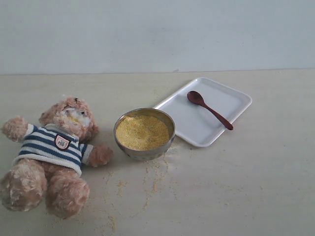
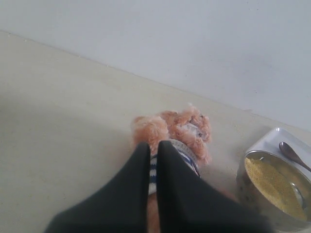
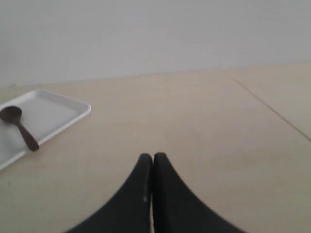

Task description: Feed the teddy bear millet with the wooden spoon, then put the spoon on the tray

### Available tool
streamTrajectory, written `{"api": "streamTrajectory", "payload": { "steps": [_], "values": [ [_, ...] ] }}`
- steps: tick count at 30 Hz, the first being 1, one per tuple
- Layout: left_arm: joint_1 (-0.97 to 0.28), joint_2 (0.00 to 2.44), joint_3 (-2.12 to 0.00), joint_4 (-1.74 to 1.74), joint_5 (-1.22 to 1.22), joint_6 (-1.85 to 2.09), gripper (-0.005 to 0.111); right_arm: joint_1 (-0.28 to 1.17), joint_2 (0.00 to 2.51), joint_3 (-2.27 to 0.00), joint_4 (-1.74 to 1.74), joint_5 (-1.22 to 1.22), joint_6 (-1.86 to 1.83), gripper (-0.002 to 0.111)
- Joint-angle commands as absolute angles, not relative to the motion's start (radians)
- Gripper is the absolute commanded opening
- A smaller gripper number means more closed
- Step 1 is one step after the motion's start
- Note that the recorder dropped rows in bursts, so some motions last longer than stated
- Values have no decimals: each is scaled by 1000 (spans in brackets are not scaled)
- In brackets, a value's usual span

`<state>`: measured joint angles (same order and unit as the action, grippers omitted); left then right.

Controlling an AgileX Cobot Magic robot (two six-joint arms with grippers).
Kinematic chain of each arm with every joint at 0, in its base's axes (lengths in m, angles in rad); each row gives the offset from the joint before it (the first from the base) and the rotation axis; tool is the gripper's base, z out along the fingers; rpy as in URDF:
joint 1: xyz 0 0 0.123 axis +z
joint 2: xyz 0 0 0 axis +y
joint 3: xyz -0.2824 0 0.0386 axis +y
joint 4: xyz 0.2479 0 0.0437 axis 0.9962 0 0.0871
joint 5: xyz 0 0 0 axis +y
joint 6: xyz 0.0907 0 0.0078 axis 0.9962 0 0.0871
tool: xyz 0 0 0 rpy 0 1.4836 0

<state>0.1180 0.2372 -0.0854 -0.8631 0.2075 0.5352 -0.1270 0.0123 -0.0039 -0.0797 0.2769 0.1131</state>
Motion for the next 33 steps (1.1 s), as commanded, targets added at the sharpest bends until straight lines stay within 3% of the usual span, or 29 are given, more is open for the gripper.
{"api": "streamTrajectory", "payload": {
  "steps": [1,29,31,33],
  "values": [
    [113,232,-82,-872,207,530,5,-128,11,0,-72,332,39,0],
    [113,232,-82,-872,207,530,5,-128,11,0,-61,328,44,0],
    [113,232,-82,-795,209,538,5,-128,11,0,-61,328,44,0],
    [113,223,-82,-468,209,526,5,-128,11,0,-61,328,44,0]
  ]
}}
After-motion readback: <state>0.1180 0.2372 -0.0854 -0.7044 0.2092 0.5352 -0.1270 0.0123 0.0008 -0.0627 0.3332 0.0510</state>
